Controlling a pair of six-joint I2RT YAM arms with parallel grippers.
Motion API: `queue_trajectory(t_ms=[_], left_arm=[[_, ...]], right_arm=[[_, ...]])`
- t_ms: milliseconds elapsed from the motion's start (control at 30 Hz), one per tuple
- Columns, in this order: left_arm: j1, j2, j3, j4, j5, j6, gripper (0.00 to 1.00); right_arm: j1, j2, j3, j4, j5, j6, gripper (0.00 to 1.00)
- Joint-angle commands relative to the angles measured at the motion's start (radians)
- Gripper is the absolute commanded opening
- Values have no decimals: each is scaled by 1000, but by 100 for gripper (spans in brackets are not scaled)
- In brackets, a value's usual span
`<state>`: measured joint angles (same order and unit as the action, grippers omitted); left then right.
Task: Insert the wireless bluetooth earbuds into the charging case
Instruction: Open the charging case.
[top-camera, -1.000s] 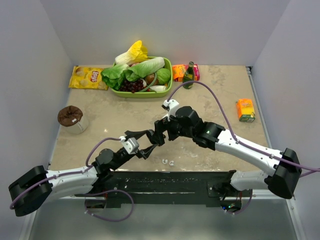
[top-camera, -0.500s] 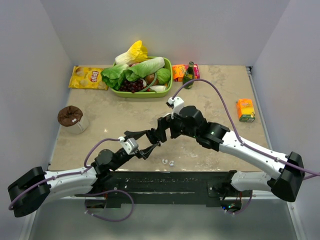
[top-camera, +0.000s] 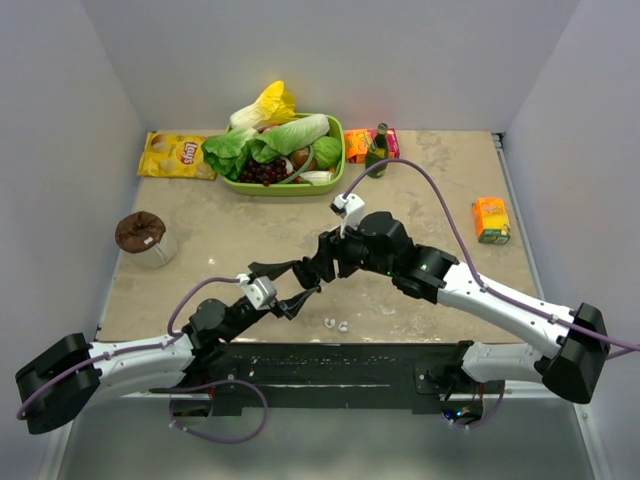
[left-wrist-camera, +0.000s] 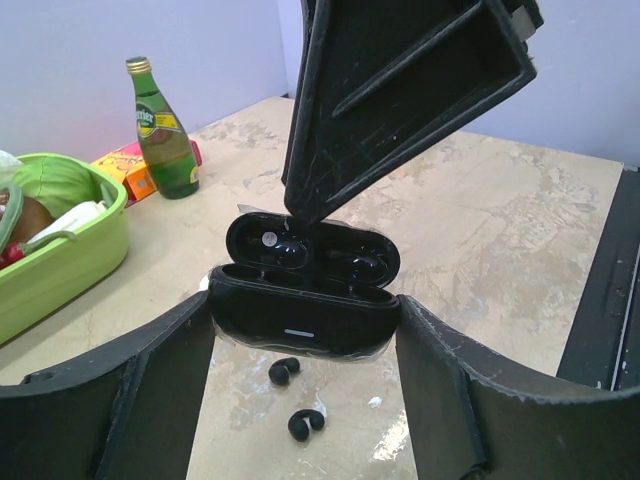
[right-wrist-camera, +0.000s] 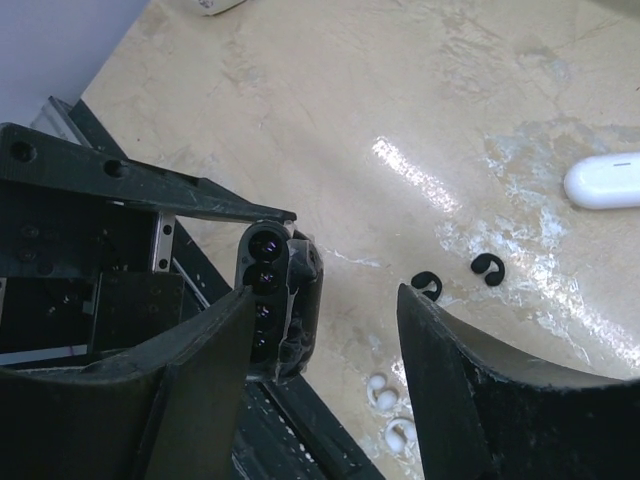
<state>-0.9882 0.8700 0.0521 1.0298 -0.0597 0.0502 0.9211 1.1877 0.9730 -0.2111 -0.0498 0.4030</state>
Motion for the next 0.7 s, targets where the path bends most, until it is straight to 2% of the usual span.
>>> queue_trajectory(t_ms=[0, 333, 667], left_arm=[[-7, -8, -5, 64, -5, 28, 0], [-7, -5, -6, 67, -14, 28, 0], [-9, -3, -6, 79, -17, 25, 0]], right_arm=[[-4, 21, 10, 27, -21, 2, 60], [-2, 30, -7, 26, -15, -6, 49], [-4, 55, -8, 29, -36, -10, 42]])
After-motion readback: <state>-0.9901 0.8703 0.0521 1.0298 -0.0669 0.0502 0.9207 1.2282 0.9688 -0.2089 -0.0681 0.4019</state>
